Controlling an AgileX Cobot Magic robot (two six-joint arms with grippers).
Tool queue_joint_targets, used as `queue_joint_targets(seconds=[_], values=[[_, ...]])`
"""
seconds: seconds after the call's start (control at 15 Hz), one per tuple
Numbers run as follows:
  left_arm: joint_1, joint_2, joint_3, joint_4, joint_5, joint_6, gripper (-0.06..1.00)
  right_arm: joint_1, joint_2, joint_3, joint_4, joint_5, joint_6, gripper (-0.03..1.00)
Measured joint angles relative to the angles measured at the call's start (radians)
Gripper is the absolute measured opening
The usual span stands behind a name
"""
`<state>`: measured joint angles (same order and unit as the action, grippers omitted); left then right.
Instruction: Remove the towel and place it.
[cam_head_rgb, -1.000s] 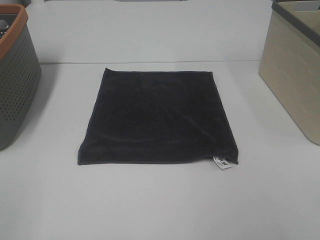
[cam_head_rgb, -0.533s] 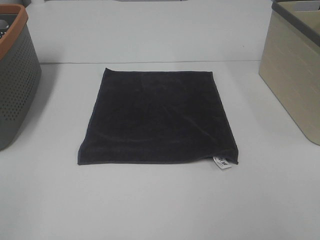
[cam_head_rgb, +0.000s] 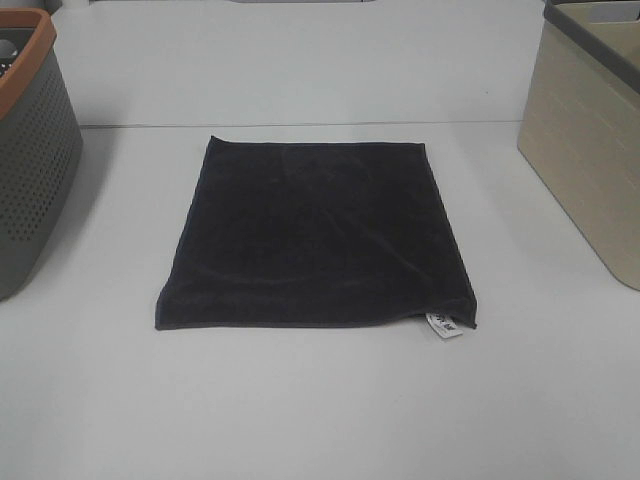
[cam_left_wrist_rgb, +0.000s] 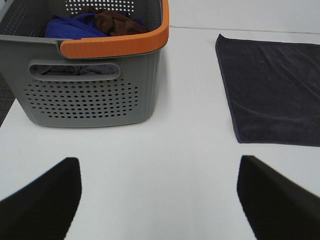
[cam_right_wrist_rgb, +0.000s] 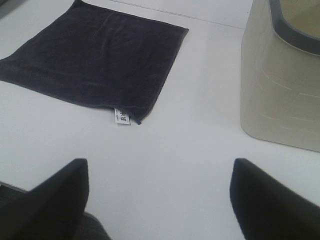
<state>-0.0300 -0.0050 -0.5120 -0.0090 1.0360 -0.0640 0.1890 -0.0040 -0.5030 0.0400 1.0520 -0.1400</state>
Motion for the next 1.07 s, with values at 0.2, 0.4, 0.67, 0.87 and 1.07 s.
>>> queue_joint_targets(seconds=[0.2,0.4,0.67,0.87,1.07], values=[[0.000,0.000,0.000,0.000,0.000,0.000,0.79,-0.056,0.000,0.000,0.002,0.000,0.000,0.76],[0.000,0.000,0.000,0.000,0.000,-0.001,0.79,-0.088,0.000,0.000,0.004,0.000,0.000,0.76],[0.000,0.000,0.000,0.000,0.001,-0.001,0.79,-0.100,0.000,0.000,0.007,0.000,0.000,0.76],[0.000,0.000,0.000,0.000,0.001,-0.001,0.79,-0.100,0.000,0.000,0.007,0.000,0.000,0.76],[0.000,0.000,0.000,0.000,0.001,-0.001,0.79,-0.100,0.000,0.000,0.007,0.000,0.000,0.76]])
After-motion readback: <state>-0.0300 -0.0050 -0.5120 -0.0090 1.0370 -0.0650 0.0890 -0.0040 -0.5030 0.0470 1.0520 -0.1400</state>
